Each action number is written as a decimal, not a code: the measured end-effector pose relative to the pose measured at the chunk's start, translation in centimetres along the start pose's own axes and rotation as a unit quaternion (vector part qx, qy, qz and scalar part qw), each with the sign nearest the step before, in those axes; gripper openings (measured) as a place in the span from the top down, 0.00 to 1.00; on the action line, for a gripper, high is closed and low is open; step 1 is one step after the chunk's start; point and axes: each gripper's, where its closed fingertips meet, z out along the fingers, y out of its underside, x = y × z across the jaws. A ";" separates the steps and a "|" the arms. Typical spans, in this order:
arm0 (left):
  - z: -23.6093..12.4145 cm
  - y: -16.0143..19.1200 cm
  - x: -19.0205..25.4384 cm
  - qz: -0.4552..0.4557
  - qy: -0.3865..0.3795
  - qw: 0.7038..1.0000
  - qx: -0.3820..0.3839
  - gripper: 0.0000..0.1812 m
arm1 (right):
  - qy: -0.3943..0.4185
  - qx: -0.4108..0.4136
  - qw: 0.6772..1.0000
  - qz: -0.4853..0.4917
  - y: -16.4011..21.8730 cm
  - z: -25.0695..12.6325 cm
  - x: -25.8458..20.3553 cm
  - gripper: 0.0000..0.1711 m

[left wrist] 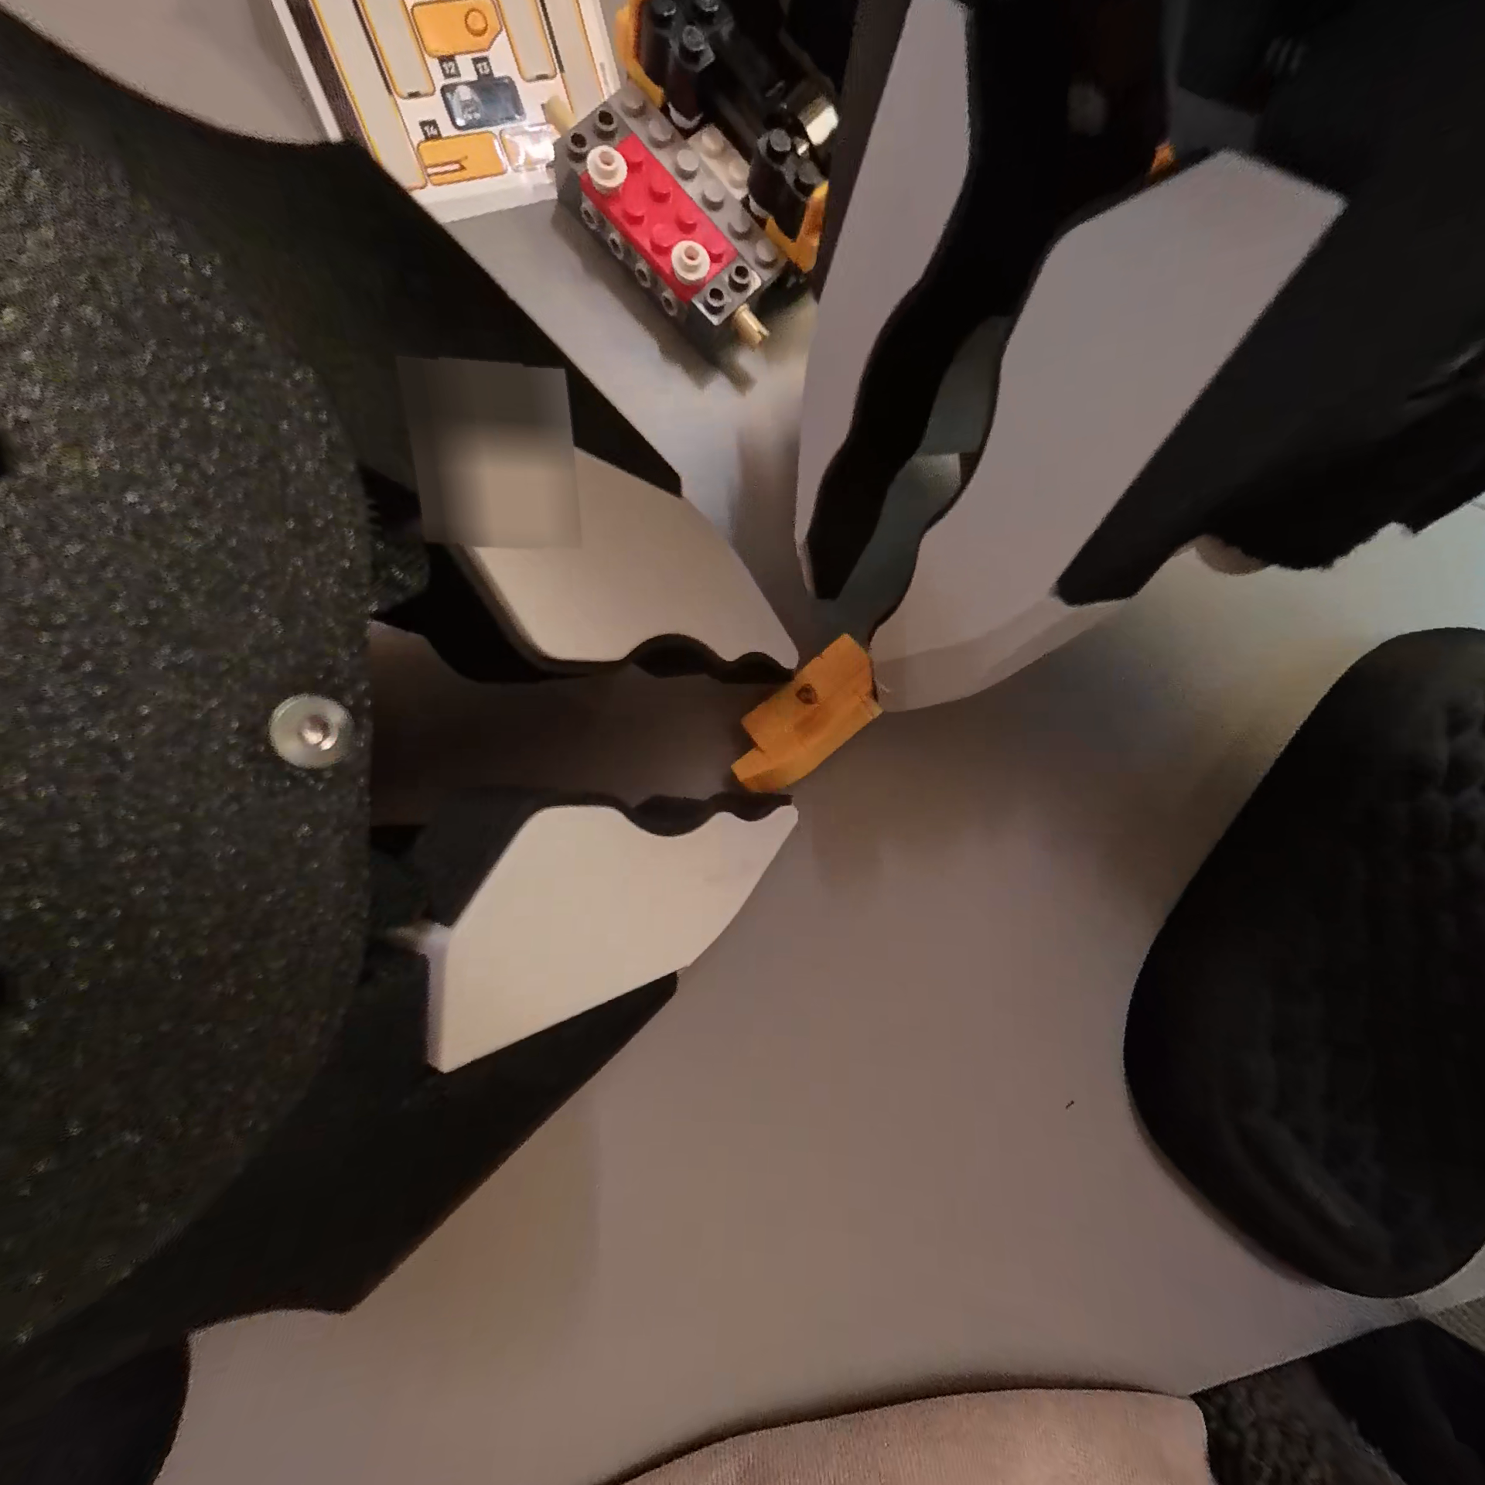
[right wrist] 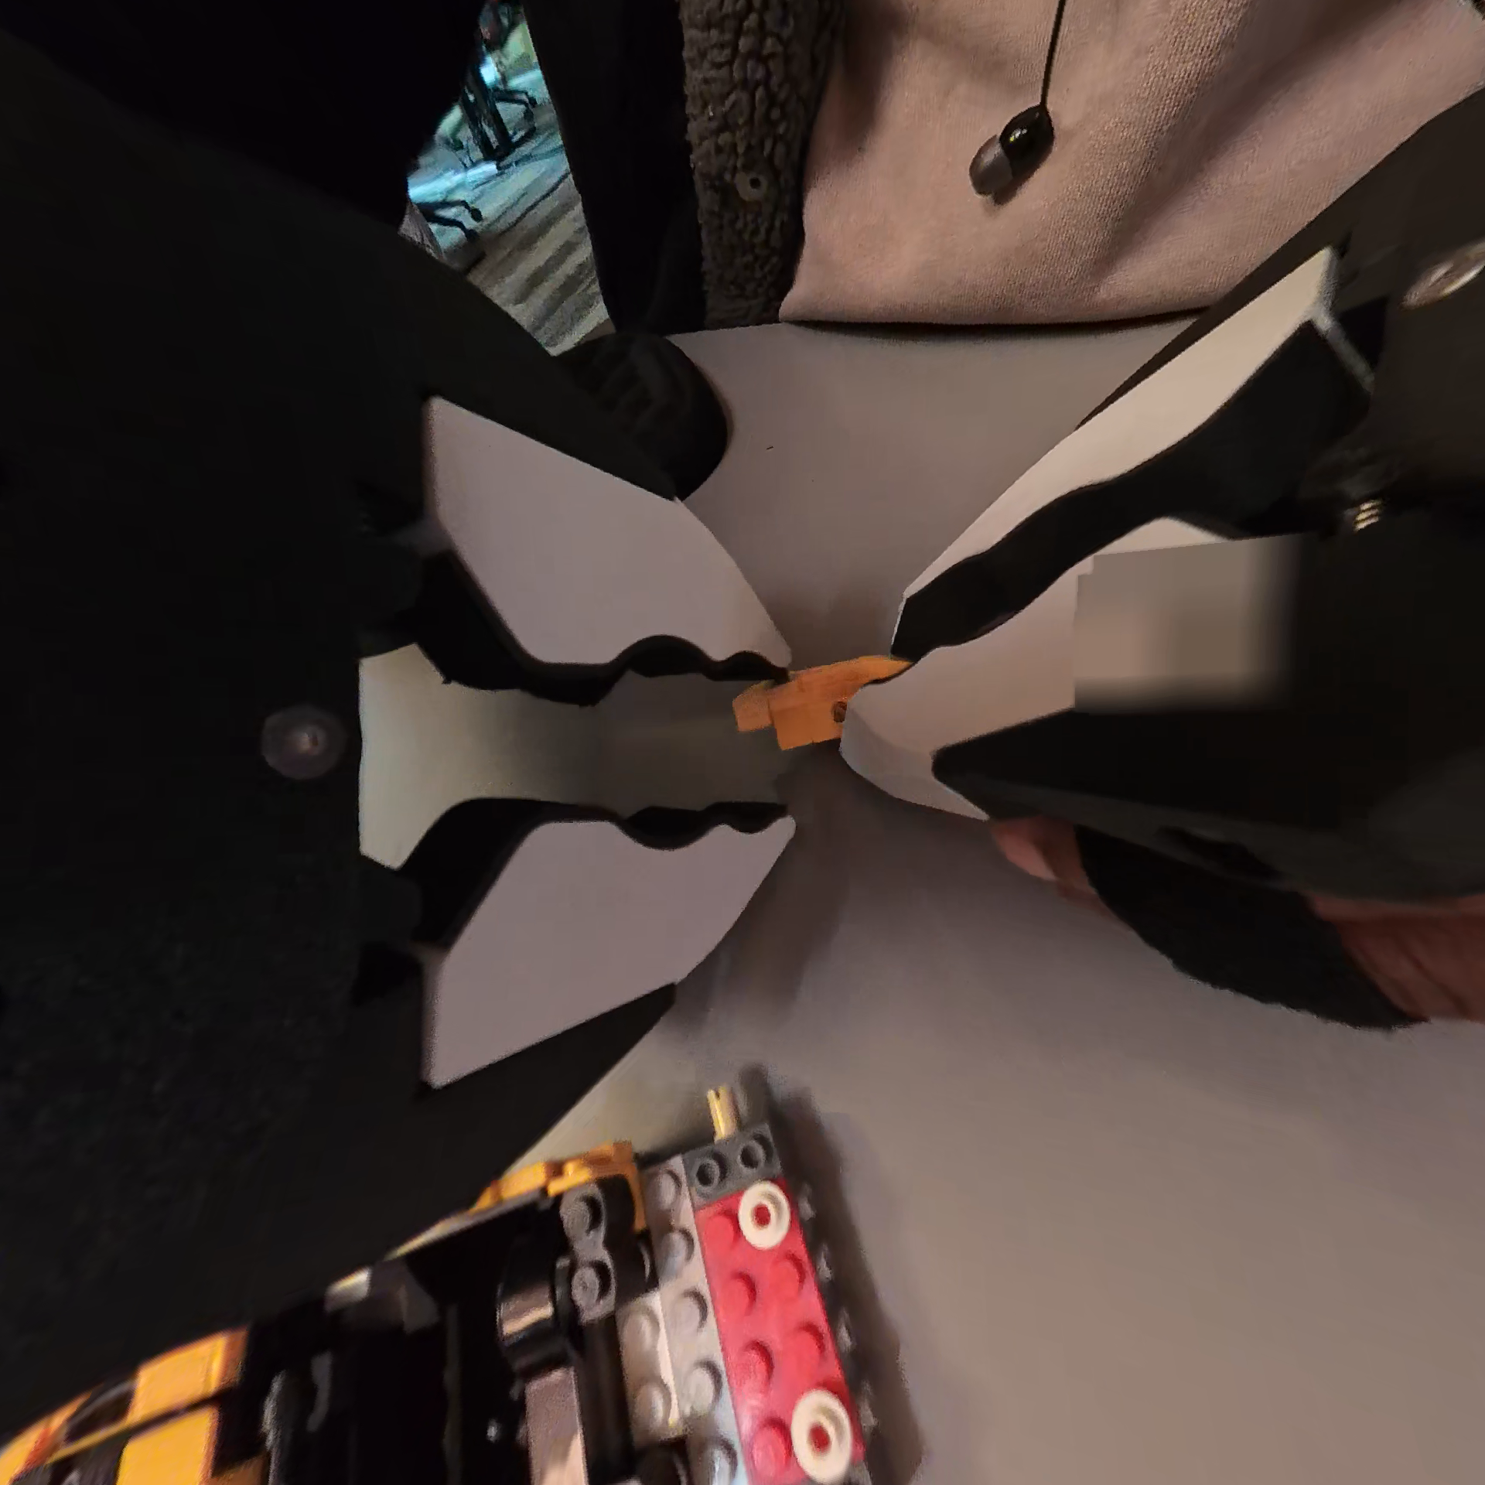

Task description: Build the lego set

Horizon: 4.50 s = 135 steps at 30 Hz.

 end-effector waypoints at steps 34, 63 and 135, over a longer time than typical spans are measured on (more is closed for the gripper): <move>0.6 -0.1 1.2 0.000 0.029 1.000 0.001 0.83 | 0.319 0.174 0.931 0.027 1.1 1.0 -0.6 0.88; 0.1 0.2 -1.3 -0.023 -0.015 1.000 0.013 0.86 | 0.341 0.234 0.909 0.048 -0.7 1.7 -1.1 0.89; -0.2 0.2 -1.1 -0.033 0.003 0.999 0.024 0.84 | 0.292 0.241 0.926 0.003 -0.4 0.4 0.7 0.85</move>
